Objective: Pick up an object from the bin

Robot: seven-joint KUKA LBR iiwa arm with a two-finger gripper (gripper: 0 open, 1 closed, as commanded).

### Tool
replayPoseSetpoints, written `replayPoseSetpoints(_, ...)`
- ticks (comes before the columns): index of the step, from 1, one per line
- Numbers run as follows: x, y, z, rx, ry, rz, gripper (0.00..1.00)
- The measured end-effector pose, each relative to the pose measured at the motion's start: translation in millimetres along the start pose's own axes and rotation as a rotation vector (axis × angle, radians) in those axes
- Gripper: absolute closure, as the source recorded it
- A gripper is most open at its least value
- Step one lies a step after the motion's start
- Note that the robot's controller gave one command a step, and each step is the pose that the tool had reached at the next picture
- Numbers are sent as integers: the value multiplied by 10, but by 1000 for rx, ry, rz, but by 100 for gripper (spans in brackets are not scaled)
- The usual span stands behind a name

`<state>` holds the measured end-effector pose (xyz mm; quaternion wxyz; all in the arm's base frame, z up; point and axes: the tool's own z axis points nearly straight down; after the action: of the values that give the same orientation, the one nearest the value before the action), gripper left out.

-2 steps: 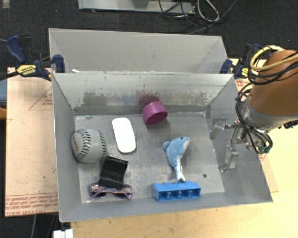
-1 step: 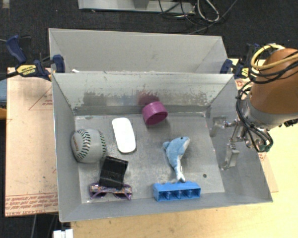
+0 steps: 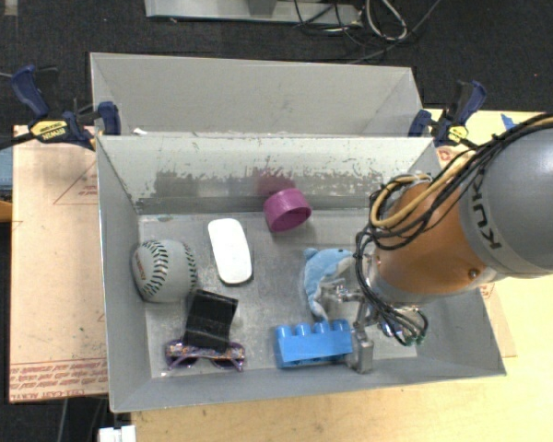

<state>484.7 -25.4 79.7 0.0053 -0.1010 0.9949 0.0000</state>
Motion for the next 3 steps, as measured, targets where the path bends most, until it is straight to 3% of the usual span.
replayPoseSetpoints(1, -82, -58, -799, 4, -2, 70, 0)
replayPoseSetpoints(2, -138, 662, -197, -2, -4, 4, 0)
replayPoseSetpoints(3, -106, 612, 83, 7, -25, 167, 0)
